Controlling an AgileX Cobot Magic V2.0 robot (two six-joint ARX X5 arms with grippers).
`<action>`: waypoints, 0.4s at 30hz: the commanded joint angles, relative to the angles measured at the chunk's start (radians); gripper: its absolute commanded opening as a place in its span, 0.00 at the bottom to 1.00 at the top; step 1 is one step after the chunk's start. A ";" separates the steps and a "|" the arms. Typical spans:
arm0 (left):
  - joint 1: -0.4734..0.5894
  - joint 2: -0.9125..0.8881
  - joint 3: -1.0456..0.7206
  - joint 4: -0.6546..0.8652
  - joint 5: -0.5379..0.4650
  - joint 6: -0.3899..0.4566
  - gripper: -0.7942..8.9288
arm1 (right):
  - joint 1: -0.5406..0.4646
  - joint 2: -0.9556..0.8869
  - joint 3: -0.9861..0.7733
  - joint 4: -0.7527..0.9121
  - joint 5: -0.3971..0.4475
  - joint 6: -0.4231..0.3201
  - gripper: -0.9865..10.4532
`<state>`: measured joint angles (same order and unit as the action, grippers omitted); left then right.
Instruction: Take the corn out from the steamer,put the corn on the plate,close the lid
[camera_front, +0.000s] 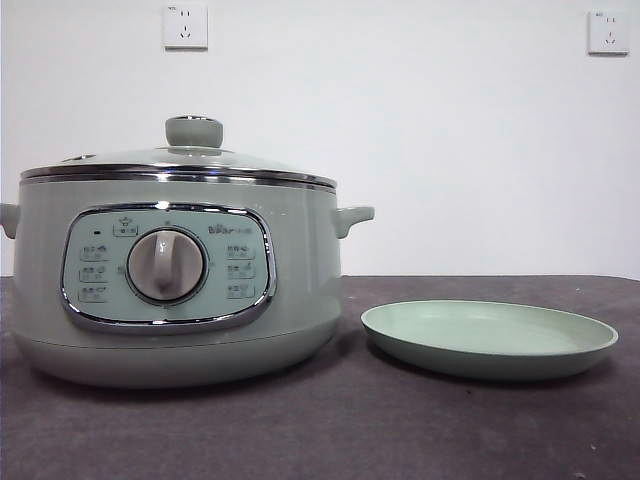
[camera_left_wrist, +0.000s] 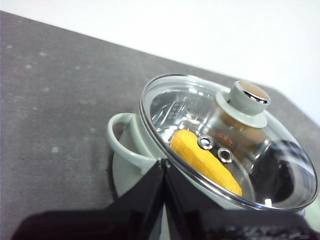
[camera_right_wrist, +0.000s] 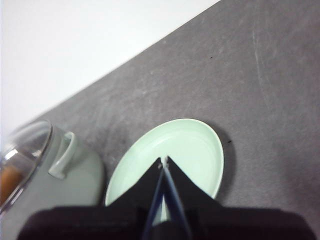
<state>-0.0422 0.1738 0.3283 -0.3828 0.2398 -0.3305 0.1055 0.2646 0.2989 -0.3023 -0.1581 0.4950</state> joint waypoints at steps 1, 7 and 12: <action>0.002 0.087 0.077 -0.023 0.006 0.082 0.07 | 0.000 0.095 0.097 -0.038 -0.007 -0.137 0.08; 0.002 0.285 0.246 -0.069 0.093 0.163 0.07 | 0.000 0.311 0.314 -0.162 -0.082 -0.277 0.09; 0.002 0.436 0.371 -0.136 0.200 0.214 0.08 | 0.000 0.477 0.478 -0.296 -0.233 -0.393 0.09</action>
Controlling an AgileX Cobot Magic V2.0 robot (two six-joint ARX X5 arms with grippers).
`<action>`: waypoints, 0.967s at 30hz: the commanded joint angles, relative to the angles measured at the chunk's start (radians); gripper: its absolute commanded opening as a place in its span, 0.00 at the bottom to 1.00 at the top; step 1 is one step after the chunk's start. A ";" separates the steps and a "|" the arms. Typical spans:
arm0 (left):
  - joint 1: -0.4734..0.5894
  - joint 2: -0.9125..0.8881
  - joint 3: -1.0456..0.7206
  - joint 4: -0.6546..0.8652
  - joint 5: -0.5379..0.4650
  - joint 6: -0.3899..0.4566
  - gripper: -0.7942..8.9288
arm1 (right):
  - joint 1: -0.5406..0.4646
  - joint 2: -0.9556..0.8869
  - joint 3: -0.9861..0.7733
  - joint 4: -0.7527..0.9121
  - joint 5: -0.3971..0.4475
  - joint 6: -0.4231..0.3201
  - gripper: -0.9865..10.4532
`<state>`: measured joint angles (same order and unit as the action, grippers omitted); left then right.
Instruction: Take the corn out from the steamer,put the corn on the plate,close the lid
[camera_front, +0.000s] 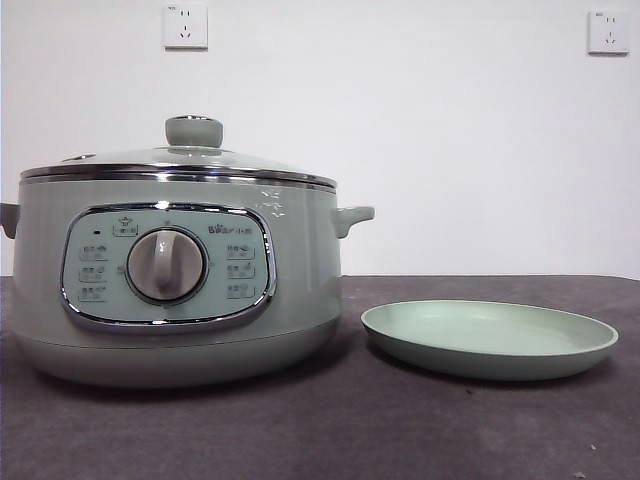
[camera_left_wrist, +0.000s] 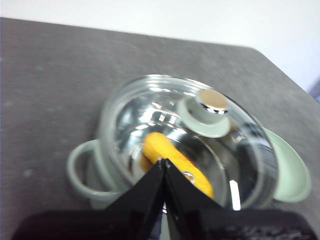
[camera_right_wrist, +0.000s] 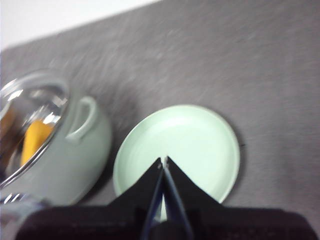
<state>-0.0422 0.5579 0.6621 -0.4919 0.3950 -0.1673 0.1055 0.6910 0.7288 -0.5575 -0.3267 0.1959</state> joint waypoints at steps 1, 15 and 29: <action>0.002 0.084 0.061 -0.044 0.067 0.064 0.08 | 0.000 0.082 0.077 -0.071 -0.100 -0.117 0.09; -0.009 0.309 0.164 -0.047 0.182 0.073 0.51 | 0.000 0.252 0.163 -0.154 -0.190 -0.186 0.48; -0.225 0.528 0.350 0.042 -0.059 0.061 0.50 | 0.000 0.252 0.163 -0.121 -0.190 -0.160 0.47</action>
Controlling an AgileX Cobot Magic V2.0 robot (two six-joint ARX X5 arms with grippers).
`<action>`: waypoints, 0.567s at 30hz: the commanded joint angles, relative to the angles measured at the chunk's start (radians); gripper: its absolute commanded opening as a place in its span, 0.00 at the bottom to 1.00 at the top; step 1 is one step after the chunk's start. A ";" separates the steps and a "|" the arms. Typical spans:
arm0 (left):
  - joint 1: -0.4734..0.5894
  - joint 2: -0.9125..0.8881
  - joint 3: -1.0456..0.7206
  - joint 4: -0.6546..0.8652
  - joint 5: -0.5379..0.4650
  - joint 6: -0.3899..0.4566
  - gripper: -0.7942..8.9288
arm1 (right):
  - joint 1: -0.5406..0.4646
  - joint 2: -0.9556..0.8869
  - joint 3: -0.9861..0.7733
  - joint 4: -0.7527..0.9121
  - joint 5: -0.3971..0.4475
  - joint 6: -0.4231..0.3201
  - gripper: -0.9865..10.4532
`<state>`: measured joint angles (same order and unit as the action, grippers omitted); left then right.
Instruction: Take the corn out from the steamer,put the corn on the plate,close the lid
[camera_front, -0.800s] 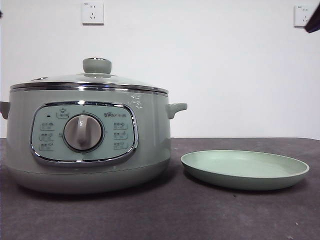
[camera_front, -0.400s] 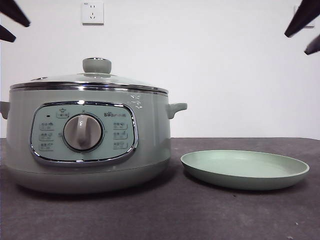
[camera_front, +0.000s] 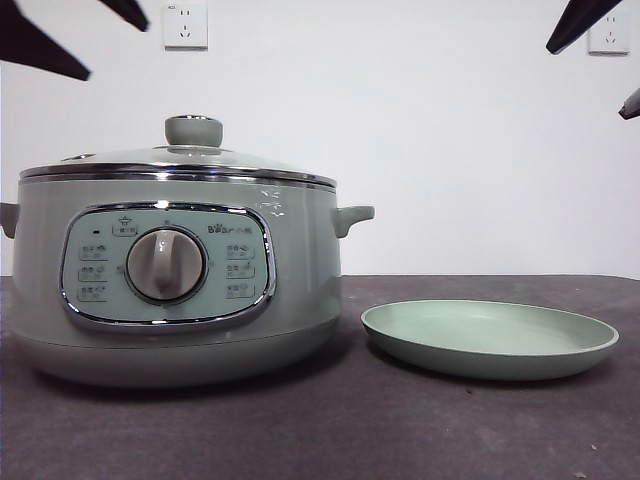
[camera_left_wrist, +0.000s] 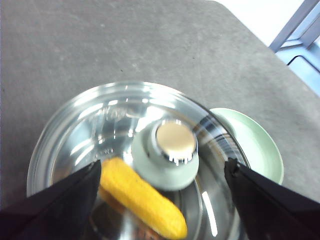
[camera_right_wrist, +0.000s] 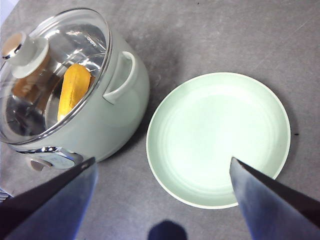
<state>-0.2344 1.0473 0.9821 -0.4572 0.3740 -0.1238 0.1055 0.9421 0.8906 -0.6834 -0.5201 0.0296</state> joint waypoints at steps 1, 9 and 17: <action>-0.053 0.060 0.048 0.006 -0.061 0.024 0.50 | 0.000 0.001 0.001 0.005 0.003 0.007 0.47; -0.162 0.210 0.120 -0.001 -0.188 0.050 0.50 | 0.000 0.001 0.001 0.005 0.003 0.007 0.47; -0.220 0.292 0.120 0.000 -0.274 0.087 0.50 | 0.000 0.001 0.001 0.005 0.003 0.006 0.47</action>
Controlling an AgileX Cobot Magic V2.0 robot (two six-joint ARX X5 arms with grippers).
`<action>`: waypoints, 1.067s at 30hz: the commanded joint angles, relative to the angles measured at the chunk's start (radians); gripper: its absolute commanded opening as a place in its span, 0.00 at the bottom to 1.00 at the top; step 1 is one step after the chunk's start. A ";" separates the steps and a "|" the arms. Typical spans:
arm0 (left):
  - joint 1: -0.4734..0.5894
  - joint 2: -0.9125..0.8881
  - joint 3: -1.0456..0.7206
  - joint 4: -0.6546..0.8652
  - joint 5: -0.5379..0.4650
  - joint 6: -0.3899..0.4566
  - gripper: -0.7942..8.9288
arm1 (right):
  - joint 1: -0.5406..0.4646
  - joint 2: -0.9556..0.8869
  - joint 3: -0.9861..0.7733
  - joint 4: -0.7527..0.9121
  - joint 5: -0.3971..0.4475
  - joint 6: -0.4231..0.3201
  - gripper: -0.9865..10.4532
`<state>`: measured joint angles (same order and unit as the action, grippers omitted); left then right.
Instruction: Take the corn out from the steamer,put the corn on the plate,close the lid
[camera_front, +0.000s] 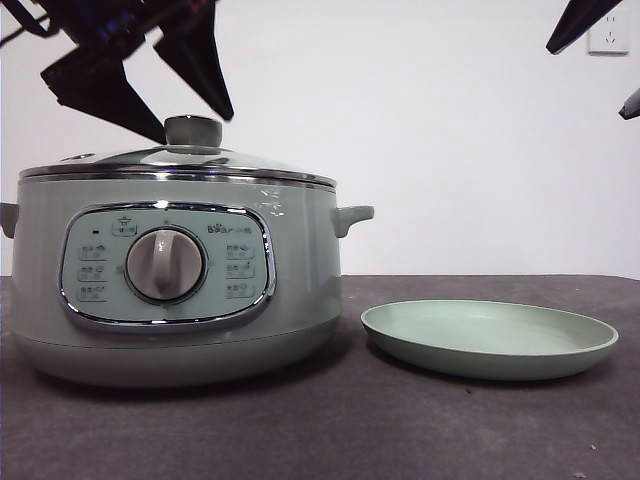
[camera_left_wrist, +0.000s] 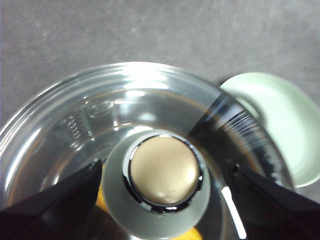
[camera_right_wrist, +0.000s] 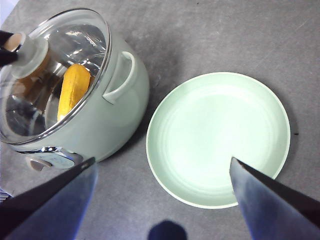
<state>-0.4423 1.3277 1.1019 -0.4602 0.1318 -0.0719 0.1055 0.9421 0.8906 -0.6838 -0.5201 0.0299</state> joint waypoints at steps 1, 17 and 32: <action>-0.018 0.017 0.000 0.003 -0.036 0.043 0.50 | 0.000 0.001 0.001 0.005 0.003 0.006 0.47; -0.012 -0.066 0.029 0.036 -0.115 0.072 0.07 | 0.122 0.039 0.019 0.087 0.016 0.078 0.47; -0.008 -0.475 0.032 -0.116 -0.517 0.071 0.07 | 0.613 0.674 0.548 0.044 0.270 0.046 0.47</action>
<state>-0.4503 0.8711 1.1202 -0.6140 -0.3595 -0.0105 0.7124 1.5864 1.4162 -0.6373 -0.2577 0.0933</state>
